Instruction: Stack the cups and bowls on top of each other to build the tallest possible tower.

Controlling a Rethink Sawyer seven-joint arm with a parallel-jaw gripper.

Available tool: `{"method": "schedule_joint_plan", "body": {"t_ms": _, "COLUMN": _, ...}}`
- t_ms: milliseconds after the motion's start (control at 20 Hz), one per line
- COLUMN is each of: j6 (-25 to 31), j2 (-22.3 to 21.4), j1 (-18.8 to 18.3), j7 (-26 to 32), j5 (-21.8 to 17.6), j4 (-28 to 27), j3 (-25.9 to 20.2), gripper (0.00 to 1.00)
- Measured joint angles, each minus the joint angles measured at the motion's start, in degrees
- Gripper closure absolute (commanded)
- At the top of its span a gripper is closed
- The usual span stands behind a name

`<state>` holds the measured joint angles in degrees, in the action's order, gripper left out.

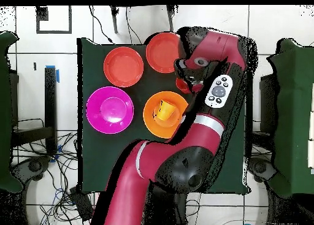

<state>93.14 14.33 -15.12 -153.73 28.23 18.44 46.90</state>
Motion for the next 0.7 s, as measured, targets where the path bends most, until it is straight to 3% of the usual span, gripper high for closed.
{"method": "schedule_joint_plan", "body": {"t_ms": 700, "j6": 0.0, "j2": 0.6, "j1": 0.0, "j7": 0.0, "j5": 0.3, "j4": -1.0, "j3": 2.4, "gripper": 1.00}}
